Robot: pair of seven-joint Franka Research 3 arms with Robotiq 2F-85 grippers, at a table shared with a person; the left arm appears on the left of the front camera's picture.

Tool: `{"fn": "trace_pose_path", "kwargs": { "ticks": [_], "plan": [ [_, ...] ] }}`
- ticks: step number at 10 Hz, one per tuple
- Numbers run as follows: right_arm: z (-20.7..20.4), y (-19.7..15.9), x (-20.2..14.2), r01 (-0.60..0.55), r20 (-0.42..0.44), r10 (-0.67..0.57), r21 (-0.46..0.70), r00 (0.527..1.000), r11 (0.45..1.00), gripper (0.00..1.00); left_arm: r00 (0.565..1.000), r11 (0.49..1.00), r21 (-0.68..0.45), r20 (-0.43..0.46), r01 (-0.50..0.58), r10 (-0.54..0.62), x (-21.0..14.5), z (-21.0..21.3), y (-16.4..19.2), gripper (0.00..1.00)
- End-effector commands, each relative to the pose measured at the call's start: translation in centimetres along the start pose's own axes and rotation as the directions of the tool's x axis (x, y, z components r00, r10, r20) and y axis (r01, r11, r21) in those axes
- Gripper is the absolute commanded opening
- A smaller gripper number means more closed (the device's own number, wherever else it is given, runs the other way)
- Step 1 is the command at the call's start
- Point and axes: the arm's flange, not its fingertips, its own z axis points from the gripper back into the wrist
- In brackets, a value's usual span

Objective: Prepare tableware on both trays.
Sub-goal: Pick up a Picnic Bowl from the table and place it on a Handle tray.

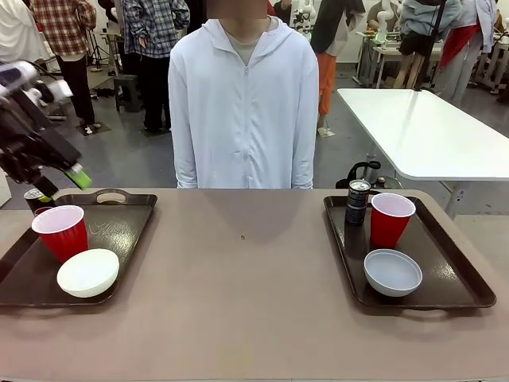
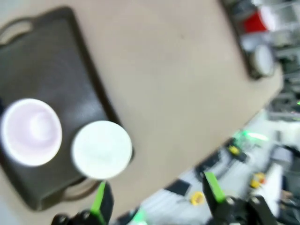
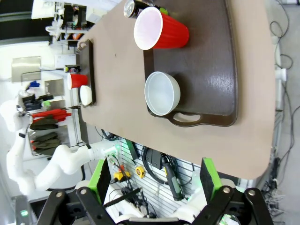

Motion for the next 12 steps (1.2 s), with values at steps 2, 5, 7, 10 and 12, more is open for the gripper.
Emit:
{"fn": "trace_pose_path", "kwargs": {
  "ticks": [2,5,7,10,12],
  "plan": [
    [0.0,0.1,0.0,0.000,-0.001,0.000,0.001,1.000,1.000,0.99,0.989,0.968,-0.249,-0.147,-0.042,0.005,1.9,2.9,6.2,1.00],
    [0.0,0.1,0.0,0.000,-0.001,0.000,0.001,1.000,1.000,0.99,0.995,0.865,-0.491,-0.049,-0.103,0.091,1.6,4.3,15.5,1.00],
    [0.0,0.1,0.0,0.000,-0.001,0.000,0.001,1.000,1.000,0.99,0.981,0.814,-0.556,-0.018,-0.169,0.191,0.3,4.7,20.5,1.00],
    [0.0,0.1,0.0,0.000,-0.001,0.000,0.001,1.000,1.000,0.99,0.946,0.758,-0.602,0.009,-0.252,0.323,-0.9,4.3,25.8,1.00],
    [0.0,0.1,0.0,0.000,-0.001,0.000,0.001,1.000,1.000,0.99,0.922,0.756,-0.575,0.007,-0.313,0.388,-1.8,4.1,27.7,1.00]
  ]
}}
